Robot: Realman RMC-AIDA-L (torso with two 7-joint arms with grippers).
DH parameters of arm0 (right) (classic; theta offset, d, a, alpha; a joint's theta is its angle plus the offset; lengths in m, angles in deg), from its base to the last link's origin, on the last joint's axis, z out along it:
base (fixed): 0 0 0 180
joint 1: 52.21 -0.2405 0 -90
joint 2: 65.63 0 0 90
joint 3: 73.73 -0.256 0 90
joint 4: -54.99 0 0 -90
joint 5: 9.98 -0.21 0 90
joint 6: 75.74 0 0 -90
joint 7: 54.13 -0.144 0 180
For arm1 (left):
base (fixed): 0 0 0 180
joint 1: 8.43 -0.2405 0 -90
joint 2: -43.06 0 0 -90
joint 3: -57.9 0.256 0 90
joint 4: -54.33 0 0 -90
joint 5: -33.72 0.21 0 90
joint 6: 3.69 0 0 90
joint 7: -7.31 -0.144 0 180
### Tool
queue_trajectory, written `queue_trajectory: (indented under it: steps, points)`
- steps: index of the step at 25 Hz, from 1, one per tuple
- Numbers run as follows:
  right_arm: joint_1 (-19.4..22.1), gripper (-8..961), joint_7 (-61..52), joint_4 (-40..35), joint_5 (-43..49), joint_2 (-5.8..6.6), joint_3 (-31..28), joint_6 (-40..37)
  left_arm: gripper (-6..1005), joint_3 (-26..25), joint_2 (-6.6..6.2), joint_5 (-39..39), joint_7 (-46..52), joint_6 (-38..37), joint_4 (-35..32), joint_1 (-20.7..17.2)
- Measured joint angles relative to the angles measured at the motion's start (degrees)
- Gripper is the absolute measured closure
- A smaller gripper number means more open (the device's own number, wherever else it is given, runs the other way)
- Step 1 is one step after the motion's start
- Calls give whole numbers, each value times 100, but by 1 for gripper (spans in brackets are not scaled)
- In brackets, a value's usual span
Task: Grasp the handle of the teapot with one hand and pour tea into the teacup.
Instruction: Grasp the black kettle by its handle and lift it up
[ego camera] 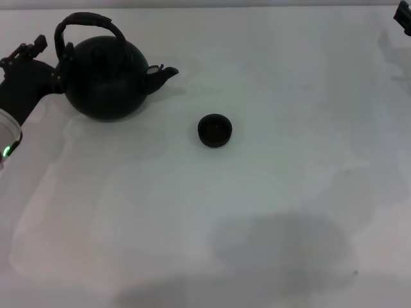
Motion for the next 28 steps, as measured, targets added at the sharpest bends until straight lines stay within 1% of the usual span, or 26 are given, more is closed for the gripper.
queue_trajectory:
  steps: [5, 11, 19, 24, 28]
  points:
    - [-11, 142, -18, 3, 0, 0, -21, 1, 494, -2, -5, -121, -154, 43, -13, 47]
    - [-20, 142, -20, 8, 0, 0, -34, -1, 637, -11, -17, -125, -163, 222, 7, 158]
    - [-28, 142, -20, 9, 0, 0, -44, -26, 687, -9, 1, -127, -164, 263, -22, 181]
    - [-28, 142, -21, 10, -3, 0, -44, -35, 869, -9, -9, -127, -164, 224, -70, 181]
    - [-23, 142, -21, 10, -6, 0, -44, -41, 902, -9, -19, -120, -164, 22, -201, 142]
